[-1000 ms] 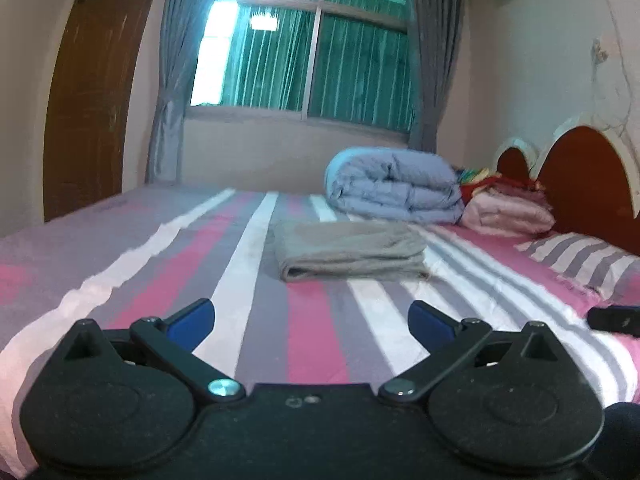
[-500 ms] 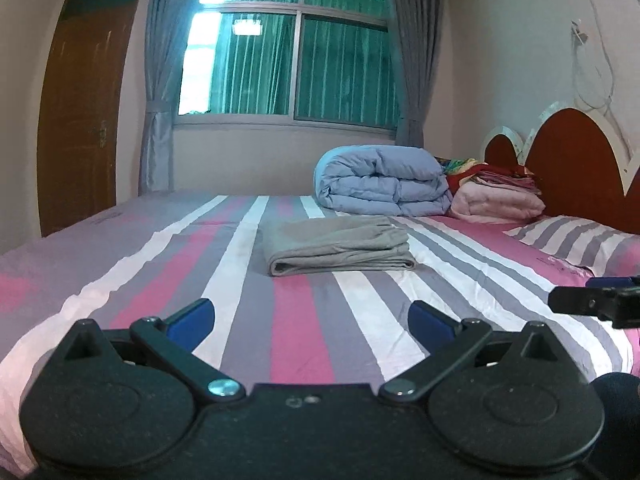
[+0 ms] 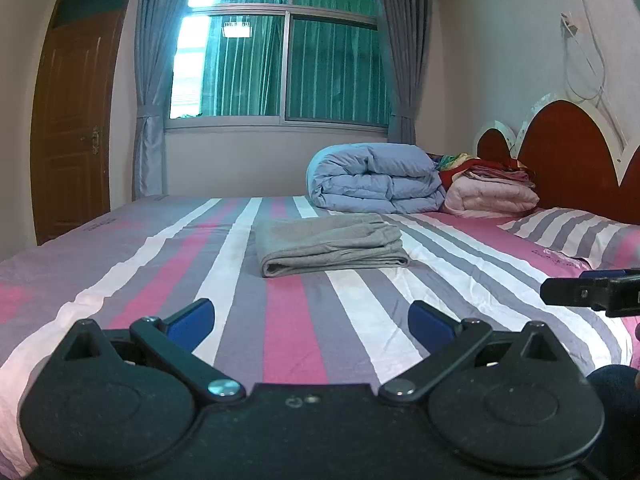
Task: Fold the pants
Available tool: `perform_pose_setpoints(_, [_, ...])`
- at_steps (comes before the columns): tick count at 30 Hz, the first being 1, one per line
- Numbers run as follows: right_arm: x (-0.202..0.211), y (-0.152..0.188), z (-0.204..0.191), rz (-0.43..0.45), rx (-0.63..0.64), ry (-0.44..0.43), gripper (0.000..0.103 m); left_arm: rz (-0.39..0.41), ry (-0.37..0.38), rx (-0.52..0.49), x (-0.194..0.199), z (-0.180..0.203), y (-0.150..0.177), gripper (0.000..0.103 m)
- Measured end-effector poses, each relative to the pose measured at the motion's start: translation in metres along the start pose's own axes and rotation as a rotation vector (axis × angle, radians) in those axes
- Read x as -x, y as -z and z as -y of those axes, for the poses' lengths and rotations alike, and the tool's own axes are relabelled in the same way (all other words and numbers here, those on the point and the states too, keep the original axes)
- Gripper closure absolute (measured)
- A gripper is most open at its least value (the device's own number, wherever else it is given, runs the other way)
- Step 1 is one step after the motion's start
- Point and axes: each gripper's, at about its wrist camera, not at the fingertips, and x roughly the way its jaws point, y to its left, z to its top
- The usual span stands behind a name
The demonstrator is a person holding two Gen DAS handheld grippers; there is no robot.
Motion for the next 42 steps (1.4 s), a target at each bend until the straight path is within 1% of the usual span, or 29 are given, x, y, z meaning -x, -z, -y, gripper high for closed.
perform_pose_setpoints(42, [0.0016, 0.0005, 0.0019, -0.004, 0.000, -0.003, 0.000, -0.003, 0.006, -0.005, -0.0001, 0.0031, 0.0007, 0.006])
